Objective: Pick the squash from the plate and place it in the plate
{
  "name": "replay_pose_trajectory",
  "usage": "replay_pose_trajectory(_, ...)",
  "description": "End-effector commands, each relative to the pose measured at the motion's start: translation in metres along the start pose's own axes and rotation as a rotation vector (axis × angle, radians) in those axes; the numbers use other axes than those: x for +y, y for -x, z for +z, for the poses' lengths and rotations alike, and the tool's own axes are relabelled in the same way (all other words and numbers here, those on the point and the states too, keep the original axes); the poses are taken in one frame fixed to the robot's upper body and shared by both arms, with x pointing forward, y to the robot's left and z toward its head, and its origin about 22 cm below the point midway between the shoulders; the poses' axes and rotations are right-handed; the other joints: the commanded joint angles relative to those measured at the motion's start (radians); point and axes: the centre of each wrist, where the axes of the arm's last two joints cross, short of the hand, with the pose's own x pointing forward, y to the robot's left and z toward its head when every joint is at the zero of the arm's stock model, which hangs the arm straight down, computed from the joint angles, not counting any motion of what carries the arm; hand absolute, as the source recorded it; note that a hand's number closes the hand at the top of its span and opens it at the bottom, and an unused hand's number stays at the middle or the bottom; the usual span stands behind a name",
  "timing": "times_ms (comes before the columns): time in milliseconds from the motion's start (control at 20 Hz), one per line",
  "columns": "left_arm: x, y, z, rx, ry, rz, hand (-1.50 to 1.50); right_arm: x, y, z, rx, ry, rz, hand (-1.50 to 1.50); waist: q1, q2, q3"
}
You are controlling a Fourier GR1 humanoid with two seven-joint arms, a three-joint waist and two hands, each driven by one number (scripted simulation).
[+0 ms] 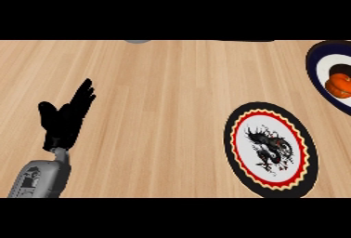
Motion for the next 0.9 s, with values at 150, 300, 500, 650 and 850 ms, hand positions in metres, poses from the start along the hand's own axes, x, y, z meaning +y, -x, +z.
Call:
replay_pose_trajectory(150, 0.003, 0.003, 0.003, 0.004, -0.004, 0.017, 0.00, -0.023, -0.025, -0.013, -0.287, 0.105, -0.316, -1.50, -0.013, -0.011, -0.001)
replay_pose_trajectory(300, 0.012, -0.004, -0.002, 0.013, -0.022, 0.000, 0.00, -0.036, -0.021, -0.010, -0.255, 0.119, -0.428, -1.50, -0.019, -0.011, -0.002)
replay_pose_trajectory(500, -0.001, 0.005, 0.002, 0.004, -0.039, 0.002, 0.00, -0.040, -0.019, -0.009, -0.086, 0.038, -0.592, -1.50, -0.017, -0.010, -0.003)
replay_pose_trajectory(650, 0.008, 0.009, 0.001, 0.020, -0.017, 0.015, 0.00, -0.039, 0.001, 0.004, -0.057, -0.048, -0.697, -1.50, -0.026, -0.009, -0.003)
replay_pose_trajectory(850, -0.009, -0.005, -0.005, 0.001, 0.002, 0.032, 0.00, -0.048, 0.005, 0.008, -0.090, -0.063, -0.705, -1.50, -0.012, -0.003, 0.000)
